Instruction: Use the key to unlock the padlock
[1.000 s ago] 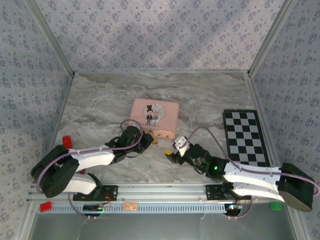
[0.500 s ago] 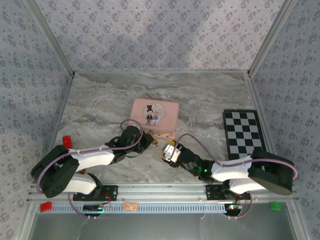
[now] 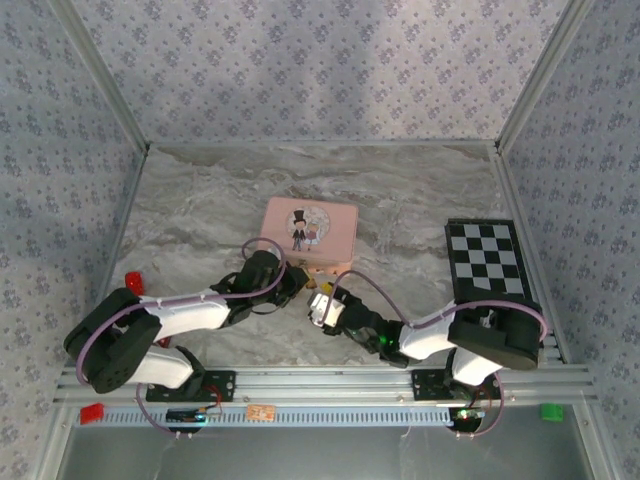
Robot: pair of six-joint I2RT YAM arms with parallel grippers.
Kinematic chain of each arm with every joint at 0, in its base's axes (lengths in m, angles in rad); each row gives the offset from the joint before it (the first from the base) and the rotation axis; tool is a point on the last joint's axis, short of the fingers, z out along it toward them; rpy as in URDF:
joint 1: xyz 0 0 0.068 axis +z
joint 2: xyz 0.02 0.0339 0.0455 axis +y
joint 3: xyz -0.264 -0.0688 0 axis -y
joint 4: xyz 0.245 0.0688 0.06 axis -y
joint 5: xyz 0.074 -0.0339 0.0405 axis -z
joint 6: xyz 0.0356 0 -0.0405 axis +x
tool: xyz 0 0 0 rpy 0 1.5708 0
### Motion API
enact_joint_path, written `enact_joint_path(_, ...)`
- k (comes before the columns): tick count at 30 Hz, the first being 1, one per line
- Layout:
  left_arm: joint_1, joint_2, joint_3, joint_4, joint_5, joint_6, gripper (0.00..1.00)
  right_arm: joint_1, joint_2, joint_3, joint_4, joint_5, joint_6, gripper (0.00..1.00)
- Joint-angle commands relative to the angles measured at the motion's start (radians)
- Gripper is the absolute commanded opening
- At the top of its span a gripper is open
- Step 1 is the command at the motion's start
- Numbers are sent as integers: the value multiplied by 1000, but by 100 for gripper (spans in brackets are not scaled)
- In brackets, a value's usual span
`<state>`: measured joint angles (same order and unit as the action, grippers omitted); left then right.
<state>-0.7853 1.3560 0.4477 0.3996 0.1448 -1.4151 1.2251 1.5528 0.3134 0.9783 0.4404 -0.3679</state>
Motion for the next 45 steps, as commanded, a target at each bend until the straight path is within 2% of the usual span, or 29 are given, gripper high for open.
enact_joint_path(1,8,0,8,82,6,5,0,5,26,8,68,41,-7,52)
enact_joint_path(14,6,-28,7,59,-2,7,0,-3,71,27,97,12,-6,46)
enact_joint_path(32,6,-38,6,48,0,10,0,-33,121,60,118,-8,-30,26)
enact_joint_path(45,8,-41,6,44,-5,15,0,-39,120,39,114,13,-10,21)
